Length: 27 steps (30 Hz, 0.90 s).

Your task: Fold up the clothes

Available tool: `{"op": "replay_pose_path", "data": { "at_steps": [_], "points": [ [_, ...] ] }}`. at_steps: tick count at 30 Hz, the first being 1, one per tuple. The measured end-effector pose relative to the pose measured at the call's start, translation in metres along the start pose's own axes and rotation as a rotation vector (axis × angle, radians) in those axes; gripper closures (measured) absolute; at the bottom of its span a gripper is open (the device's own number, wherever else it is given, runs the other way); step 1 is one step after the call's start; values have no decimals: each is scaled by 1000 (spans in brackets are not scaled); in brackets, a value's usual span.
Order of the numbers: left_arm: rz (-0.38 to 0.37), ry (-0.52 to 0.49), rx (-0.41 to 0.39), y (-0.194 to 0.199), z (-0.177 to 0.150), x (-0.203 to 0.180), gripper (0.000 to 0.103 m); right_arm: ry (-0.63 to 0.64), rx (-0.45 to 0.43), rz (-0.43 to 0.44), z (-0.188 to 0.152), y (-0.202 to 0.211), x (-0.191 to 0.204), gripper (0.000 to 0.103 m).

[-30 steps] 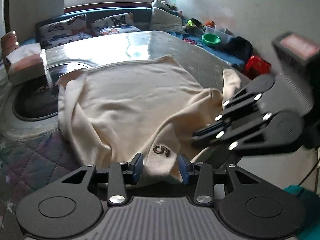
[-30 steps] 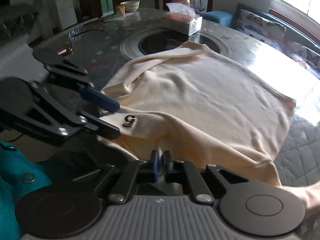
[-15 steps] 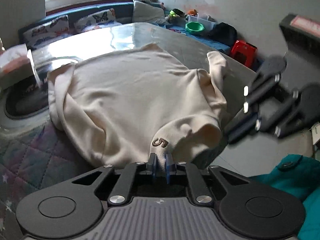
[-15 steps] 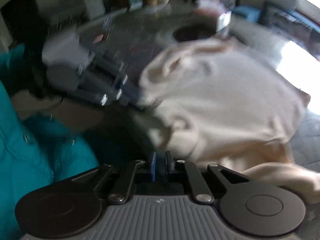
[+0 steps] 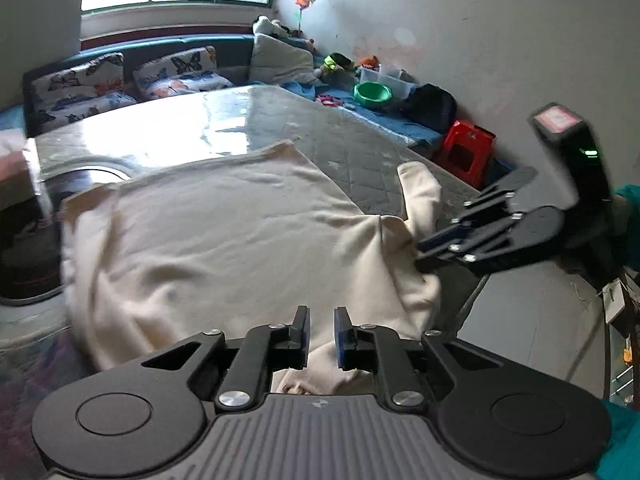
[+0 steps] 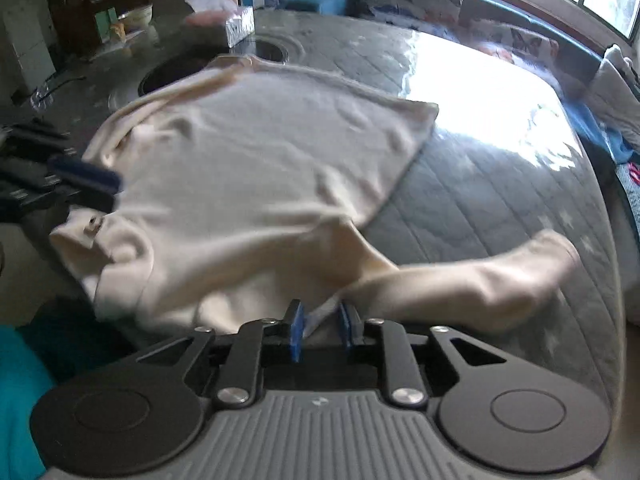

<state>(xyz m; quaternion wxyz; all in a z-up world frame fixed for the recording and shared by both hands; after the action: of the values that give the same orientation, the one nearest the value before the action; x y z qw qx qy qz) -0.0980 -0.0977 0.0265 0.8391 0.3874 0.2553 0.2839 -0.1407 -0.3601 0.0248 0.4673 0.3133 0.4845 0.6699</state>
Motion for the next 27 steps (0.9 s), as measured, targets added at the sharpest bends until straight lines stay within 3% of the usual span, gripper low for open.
{"op": "replay_pose_path", "data": {
  "at_steps": [5,8,11,14,17,20,22,24,27],
  "points": [
    [-50,-36,22,-26,12,-13,84,-68,-43,-92,-8,27,-30,76],
    [-77,-46,43,-37,12,-21,83,-174,-100,-151,5,31,-65,76],
    [-88,-50,57,-42,9,-28,82,-255,-104,-212,22,17,-103,75],
    [-88,-52,70,-46,7,-31,77,-333,-74,-183,32,-2,-129,75],
    [-89,-46,78,-48,4,-30,75,-377,-27,-214,32,-22,-140,75],
    [-93,-49,77,-48,4,-30,74,-409,-54,-182,29,-24,-143,75],
    [-94,-49,76,-47,3,-31,72,-448,-63,-137,32,-25,-145,68],
    [-93,-45,74,-46,3,-32,72,-432,-63,-170,36,-28,-139,69],
    [-97,-35,68,-46,1,-32,70,-409,-60,-188,41,-30,-134,80]
  ]
}}
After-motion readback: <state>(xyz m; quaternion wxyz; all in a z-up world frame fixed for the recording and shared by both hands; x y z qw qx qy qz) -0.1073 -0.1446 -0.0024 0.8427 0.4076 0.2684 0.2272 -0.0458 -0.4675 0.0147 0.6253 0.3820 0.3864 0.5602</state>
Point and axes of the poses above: each gripper's, at about its wrist camera, not at the fingertips, and y roughly against the way its jaws point, x to its left, z to its top, the point moved 2 cm from there along -y, roughly the way its jaws point, and after that the axes turned 11 degrees about x, right-handed, at the moved point
